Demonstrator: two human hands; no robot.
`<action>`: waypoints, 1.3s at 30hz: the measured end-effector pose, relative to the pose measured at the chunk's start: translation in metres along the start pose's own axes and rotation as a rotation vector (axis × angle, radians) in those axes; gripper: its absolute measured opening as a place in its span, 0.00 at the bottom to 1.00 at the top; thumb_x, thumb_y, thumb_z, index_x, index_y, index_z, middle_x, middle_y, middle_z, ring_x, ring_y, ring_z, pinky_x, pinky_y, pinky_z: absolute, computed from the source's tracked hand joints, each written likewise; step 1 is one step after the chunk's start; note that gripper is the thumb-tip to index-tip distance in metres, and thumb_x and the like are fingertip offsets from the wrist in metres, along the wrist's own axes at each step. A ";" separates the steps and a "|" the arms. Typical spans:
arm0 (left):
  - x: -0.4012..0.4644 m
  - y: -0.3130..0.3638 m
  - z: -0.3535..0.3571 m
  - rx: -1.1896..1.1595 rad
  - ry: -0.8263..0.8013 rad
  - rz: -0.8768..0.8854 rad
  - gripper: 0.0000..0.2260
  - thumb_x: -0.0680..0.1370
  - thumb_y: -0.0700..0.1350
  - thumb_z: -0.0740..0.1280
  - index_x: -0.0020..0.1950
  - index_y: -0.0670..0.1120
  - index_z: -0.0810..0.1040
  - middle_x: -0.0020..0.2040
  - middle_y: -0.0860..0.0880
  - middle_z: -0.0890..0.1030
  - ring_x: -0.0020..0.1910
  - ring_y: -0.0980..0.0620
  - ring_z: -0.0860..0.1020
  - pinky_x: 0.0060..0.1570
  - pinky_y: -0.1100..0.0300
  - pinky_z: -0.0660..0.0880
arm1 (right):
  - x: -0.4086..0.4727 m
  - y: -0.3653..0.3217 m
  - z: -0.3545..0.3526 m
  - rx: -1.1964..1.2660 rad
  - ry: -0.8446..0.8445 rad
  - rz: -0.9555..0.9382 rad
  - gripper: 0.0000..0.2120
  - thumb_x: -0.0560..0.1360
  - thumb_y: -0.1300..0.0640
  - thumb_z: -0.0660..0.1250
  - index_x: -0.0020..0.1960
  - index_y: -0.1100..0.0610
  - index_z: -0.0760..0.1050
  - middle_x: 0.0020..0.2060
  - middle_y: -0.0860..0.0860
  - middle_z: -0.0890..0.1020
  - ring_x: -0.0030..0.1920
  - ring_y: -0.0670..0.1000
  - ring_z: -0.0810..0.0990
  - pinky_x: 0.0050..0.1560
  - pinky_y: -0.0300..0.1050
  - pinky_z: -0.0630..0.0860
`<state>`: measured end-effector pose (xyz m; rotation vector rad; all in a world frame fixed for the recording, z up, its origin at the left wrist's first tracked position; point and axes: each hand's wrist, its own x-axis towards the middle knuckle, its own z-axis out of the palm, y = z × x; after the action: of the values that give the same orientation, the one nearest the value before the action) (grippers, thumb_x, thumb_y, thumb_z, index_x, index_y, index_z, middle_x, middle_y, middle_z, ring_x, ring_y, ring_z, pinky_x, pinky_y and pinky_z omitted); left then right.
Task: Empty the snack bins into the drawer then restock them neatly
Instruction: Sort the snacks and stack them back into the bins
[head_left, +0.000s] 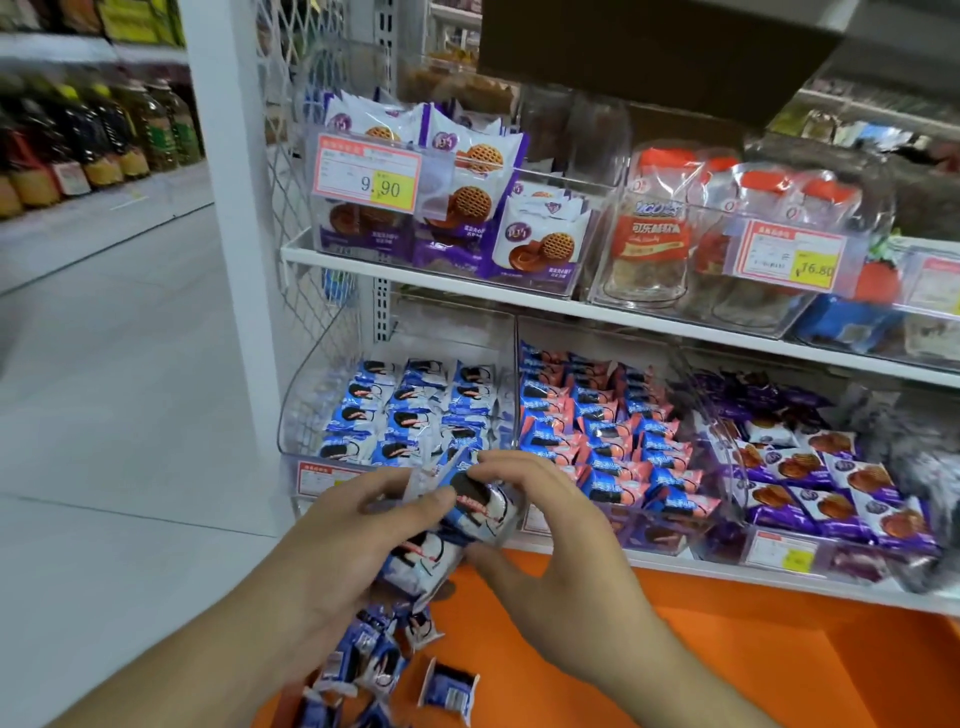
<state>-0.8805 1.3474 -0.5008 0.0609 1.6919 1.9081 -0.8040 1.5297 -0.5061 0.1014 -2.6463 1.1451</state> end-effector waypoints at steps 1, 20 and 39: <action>-0.001 0.002 0.000 0.009 0.014 0.005 0.05 0.71 0.47 0.78 0.45 0.56 0.88 0.45 0.45 0.88 0.42 0.46 0.87 0.41 0.52 0.83 | 0.000 0.000 0.001 -0.033 0.027 -0.020 0.24 0.77 0.57 0.77 0.67 0.41 0.75 0.65 0.32 0.75 0.71 0.37 0.71 0.69 0.30 0.65; 0.058 0.023 -0.125 0.294 0.392 0.031 0.15 0.72 0.59 0.79 0.53 0.58 0.78 0.50 0.56 0.81 0.41 0.53 0.83 0.46 0.53 0.82 | 0.273 0.071 0.127 -0.488 0.005 0.021 0.13 0.76 0.56 0.71 0.60 0.52 0.76 0.45 0.55 0.80 0.43 0.57 0.79 0.40 0.47 0.70; 0.059 0.030 -0.107 0.227 0.353 0.112 0.15 0.69 0.64 0.78 0.53 0.64 0.83 0.52 0.54 0.85 0.44 0.55 0.86 0.49 0.47 0.84 | 0.171 -0.013 0.062 0.183 -0.282 0.016 0.10 0.76 0.61 0.77 0.55 0.50 0.84 0.50 0.48 0.86 0.53 0.50 0.84 0.50 0.52 0.81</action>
<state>-0.9839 1.2766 -0.5139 -0.1009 2.1782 1.8806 -0.9791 1.4824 -0.4931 0.2964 -2.7757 1.4747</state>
